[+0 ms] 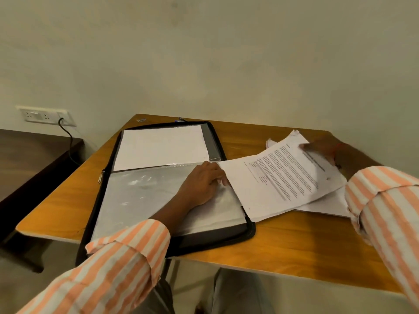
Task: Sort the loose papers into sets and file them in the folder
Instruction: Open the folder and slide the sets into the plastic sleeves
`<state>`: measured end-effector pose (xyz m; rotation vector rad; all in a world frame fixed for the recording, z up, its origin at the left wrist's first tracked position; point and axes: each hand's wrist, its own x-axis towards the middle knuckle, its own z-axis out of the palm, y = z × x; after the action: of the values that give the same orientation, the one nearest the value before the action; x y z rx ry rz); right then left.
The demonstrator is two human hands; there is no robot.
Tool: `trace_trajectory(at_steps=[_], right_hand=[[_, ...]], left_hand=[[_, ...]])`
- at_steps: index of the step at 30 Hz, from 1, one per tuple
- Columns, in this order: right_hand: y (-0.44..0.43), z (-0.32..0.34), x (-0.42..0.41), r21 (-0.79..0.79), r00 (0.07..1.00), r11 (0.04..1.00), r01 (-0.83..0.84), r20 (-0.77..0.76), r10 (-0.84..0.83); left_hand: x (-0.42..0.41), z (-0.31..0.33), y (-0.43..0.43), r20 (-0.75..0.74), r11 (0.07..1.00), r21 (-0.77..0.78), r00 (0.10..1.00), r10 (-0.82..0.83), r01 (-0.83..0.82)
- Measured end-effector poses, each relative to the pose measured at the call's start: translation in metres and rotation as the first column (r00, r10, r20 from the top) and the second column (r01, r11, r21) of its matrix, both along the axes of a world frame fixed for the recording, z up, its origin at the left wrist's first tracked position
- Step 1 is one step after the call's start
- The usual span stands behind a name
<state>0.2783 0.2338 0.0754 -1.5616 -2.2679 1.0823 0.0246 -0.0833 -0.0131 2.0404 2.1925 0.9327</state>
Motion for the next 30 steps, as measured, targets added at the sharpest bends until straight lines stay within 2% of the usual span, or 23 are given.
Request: trace_trajectory(at_steps=[1,2,3,5,7,10,12,14,15,18,20,23,30], right_hand=[[0.0,-0.007,0.013,-0.209,0.999,0.978,0.009,-0.029,-0.016],[-0.003,-0.014,0.023,-0.343,0.999,0.939,-0.008,-0.035,-0.004],[-0.01,-0.016,0.031,-0.423,0.998,0.904,-0.06,-0.055,0.04],[-0.019,-0.016,0.041,-0.467,0.992,0.875,-0.13,-0.055,0.118],[-0.03,-0.01,0.043,-0.402,0.984,0.9,-0.169,-0.018,0.177],[-0.032,-0.005,0.049,-0.365,0.967,0.896,-0.251,-0.131,0.218],[-0.041,0.005,0.054,-0.224,0.956,0.933,-0.282,-0.15,0.253],[-0.039,0.011,0.064,-0.031,0.962,0.98,-0.199,-0.198,0.189],[-0.034,0.011,0.072,0.015,0.957,0.987,-0.158,-0.243,0.157],[-0.008,-0.006,0.1,-0.009,0.919,0.996,-0.089,-0.385,0.079],[-0.024,-0.005,0.1,-0.042,0.892,0.998,-0.036,-0.451,0.014],[-0.057,-0.001,0.088,0.005,0.906,1.0,0.004,-0.424,-0.002],[-0.074,-0.01,0.079,0.013,0.909,0.999,-0.042,-0.415,0.043]], left_hand=[[0.001,0.0,0.0,-0.007,1.0,0.0,1.0,-0.01,0.01],[0.001,0.001,0.0,-0.009,1.0,-0.002,1.0,-0.02,0.02],[0.001,0.0,0.002,-0.011,1.0,-0.006,1.0,-0.029,0.029],[0.002,0.0,0.002,-0.013,0.999,-0.019,0.999,-0.032,0.032],[0.0,-0.001,0.003,-0.009,0.999,-0.021,0.999,-0.036,0.036],[0.002,-0.002,0.001,-0.022,0.999,-0.009,0.999,-0.035,0.035],[0.004,-0.001,0.0,-0.033,1.0,-0.004,0.999,-0.029,0.029],[0.006,0.0,-0.002,-0.03,1.0,0.006,0.999,-0.018,0.018],[0.007,0.0,-0.003,-0.021,1.0,0.008,1.0,-0.017,0.017],[0.008,0.0,-0.004,0.007,1.0,-0.005,1.0,-0.014,0.015],[0.008,0.0,-0.003,0.007,1.0,-0.005,1.0,-0.006,0.006],[0.009,0.001,-0.003,-0.041,1.0,0.008,0.999,0.009,-0.009],[0.01,0.005,0.0,-0.138,0.999,-0.015,0.99,0.035,-0.038]])
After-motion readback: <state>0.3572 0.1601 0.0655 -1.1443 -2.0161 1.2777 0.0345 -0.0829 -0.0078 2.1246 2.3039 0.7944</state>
